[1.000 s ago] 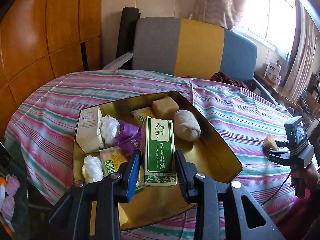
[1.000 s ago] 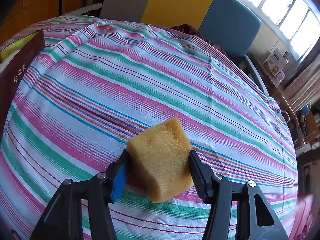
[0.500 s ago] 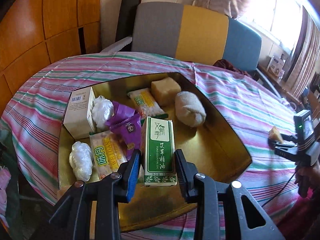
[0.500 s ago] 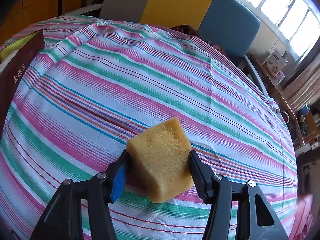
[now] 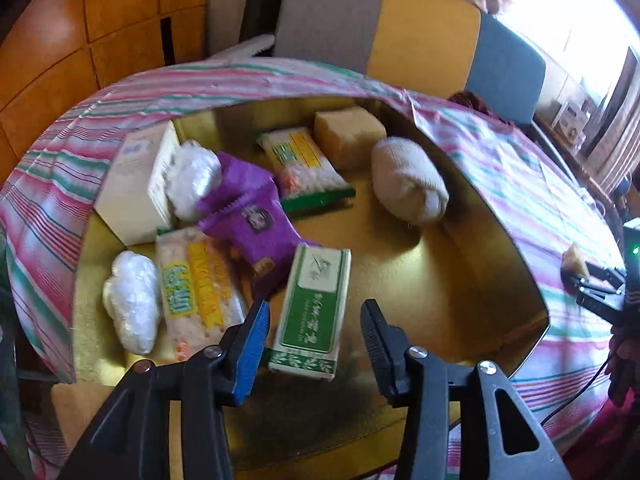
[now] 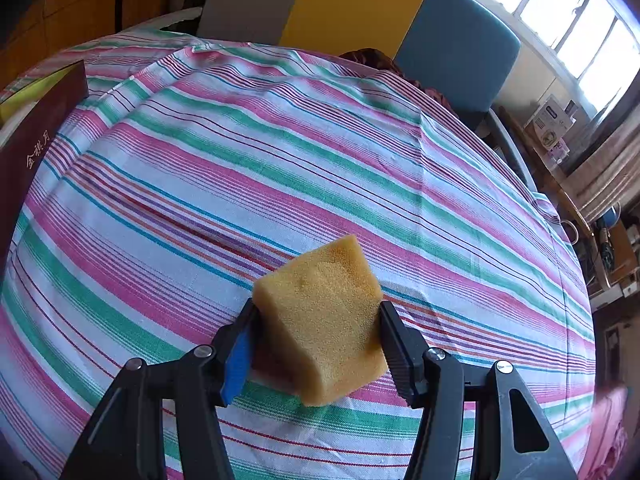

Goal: Organize objects
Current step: 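Carry the green box into the gold tray and open the left gripper, then carry the sponge cake into the gold tray and open the right gripper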

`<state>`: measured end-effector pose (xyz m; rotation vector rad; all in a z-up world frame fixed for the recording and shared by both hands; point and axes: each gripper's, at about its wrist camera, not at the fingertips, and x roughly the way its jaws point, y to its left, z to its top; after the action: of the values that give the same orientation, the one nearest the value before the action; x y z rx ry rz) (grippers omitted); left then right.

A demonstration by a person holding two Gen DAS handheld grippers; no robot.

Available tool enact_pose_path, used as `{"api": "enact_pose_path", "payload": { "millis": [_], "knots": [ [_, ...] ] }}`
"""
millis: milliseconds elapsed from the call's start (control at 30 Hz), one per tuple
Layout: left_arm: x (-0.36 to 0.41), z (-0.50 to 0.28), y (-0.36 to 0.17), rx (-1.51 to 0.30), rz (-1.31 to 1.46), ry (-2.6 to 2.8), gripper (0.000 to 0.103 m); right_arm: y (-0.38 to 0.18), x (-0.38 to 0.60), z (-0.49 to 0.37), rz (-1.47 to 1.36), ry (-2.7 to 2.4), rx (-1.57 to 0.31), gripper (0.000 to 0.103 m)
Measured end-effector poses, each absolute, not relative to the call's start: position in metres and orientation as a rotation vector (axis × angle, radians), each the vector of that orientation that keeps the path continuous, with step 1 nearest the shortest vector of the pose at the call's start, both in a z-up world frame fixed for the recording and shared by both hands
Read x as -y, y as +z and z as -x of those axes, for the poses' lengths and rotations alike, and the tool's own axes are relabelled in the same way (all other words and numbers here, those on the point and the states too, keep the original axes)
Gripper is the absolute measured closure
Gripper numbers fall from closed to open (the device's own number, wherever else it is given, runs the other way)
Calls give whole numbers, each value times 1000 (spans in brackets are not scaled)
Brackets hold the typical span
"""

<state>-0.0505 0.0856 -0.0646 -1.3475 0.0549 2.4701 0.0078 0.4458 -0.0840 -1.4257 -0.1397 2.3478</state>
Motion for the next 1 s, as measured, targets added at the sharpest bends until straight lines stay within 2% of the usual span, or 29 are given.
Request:
{"api": "enact_pose_path", "payload": {
  "millis": [200, 267, 400, 500, 700, 833, 1000],
  "knots": [
    [-61, 45, -36, 22, 1273, 2551, 50, -64, -441, -6, 1397, 2426, 96, 47],
    [-49, 41, -26, 48, 1242, 2595, 48, -44, -430, -4, 1355, 2498, 4, 47],
    [-32, 38, -9, 95, 1190, 2652, 42, -4, -370, 1, 1287, 2729, -83, 46],
    [-22, 37, 2, 116, 1147, 2690, 41, 10, -309, 8, 1301, 2898, -55, 45],
    [-17, 32, 12, 42, 1103, 2771, 35, -7, -213, 32, 1422, 3031, 81, 44],
    [-15, 31, 9, 22, 1124, 2795, 35, -38, -195, 50, 1556, 2944, 127, 43],
    [-13, 32, 4, 35, 1177, 2852, 28, -61, -186, 58, 1618, 2888, 145, 38]
  ]
}}
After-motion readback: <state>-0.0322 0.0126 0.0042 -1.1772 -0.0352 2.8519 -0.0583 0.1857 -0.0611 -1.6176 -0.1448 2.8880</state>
